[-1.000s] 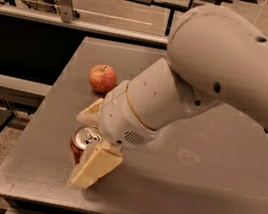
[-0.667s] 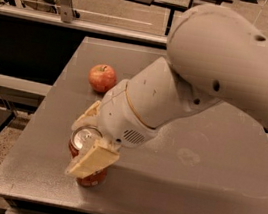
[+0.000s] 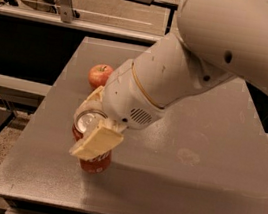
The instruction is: Pick coke can
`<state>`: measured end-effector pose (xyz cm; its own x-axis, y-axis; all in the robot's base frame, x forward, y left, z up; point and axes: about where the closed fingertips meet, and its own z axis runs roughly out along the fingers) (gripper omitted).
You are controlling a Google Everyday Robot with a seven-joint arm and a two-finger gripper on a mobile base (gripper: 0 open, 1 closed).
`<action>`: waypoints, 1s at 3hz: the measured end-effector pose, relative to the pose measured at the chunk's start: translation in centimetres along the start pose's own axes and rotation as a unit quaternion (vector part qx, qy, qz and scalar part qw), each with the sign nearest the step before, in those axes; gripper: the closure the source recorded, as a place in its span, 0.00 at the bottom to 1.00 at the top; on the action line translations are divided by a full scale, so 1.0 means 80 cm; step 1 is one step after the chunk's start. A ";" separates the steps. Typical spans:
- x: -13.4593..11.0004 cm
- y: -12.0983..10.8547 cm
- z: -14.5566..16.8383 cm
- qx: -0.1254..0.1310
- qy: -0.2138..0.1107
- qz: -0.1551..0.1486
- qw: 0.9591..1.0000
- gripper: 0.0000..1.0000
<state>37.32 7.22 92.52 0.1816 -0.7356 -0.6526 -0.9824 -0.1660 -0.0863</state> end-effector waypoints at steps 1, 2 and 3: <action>-0.030 -0.020 -0.048 0.003 -0.014 -0.013 1.000 1.00; -0.060 -0.032 -0.098 0.001 -0.034 -0.028 0.999 1.00; -0.062 -0.032 -0.100 0.002 -0.034 -0.030 0.999 1.00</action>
Offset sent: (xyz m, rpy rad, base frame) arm 0.0318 -0.0167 0.1062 0.0757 -0.0246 0.0398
